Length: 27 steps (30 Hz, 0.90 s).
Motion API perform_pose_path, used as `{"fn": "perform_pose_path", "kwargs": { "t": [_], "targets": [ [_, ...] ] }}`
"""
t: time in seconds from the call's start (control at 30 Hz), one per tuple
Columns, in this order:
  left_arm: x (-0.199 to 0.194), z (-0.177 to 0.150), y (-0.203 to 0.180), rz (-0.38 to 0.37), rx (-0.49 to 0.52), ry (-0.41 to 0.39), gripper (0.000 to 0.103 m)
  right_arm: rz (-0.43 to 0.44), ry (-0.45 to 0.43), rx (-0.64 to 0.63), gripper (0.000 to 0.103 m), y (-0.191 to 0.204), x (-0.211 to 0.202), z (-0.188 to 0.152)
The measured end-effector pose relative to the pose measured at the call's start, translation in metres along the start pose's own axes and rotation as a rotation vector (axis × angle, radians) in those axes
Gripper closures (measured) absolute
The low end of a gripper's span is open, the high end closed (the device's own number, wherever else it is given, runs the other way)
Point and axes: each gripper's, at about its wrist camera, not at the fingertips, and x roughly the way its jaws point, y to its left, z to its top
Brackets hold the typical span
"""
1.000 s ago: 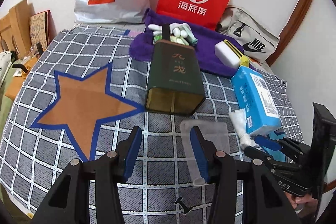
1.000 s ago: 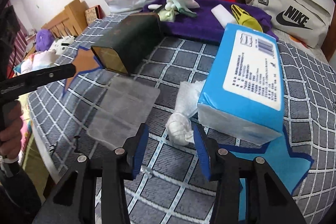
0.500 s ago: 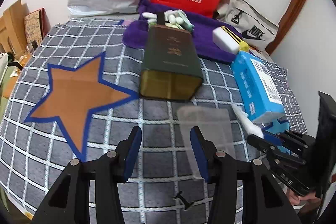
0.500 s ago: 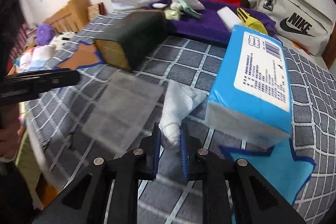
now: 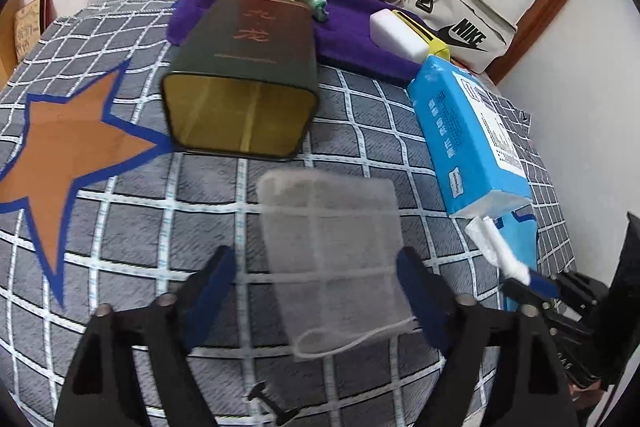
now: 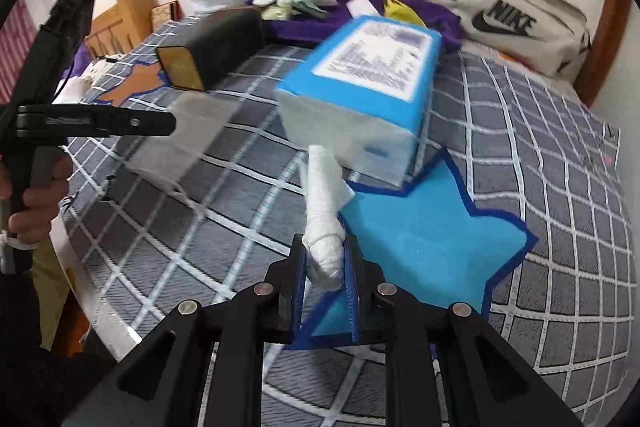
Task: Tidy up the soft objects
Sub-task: 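Grasp the white mesh bag with the left gripper while the right grasps the white cloth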
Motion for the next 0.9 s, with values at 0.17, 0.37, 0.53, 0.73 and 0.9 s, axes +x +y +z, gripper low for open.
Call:
{"fn": "perform_pose_path", "kwargs": {
  "t": [0.17,0.37,0.53,0.73,0.9],
  "targets": [
    [0.01,-0.001,-0.02,0.089,0.054,0.007,0.005,0.025,-0.005,0.029,0.082,-0.005,0.013,0.001],
    [0.026,-0.002,-0.041,0.223,0.142,0.015,0.0,0.071,-0.035,0.059,0.068,-0.007,0.015,0.003],
    [0.027,-0.005,-0.043,0.258,0.162,-0.015,0.001,0.073,-0.07,0.067,0.058,-0.002,0.019,0.006],
    [0.018,-0.007,-0.037,0.277,0.161,-0.047,0.028,0.012,-0.082,0.088,0.083,-0.003,0.02,0.006],
    [0.008,-0.002,-0.02,0.269,0.113,-0.045,0.062,0.011,-0.075,0.093,0.084,-0.001,0.018,0.005]
  ]
}}
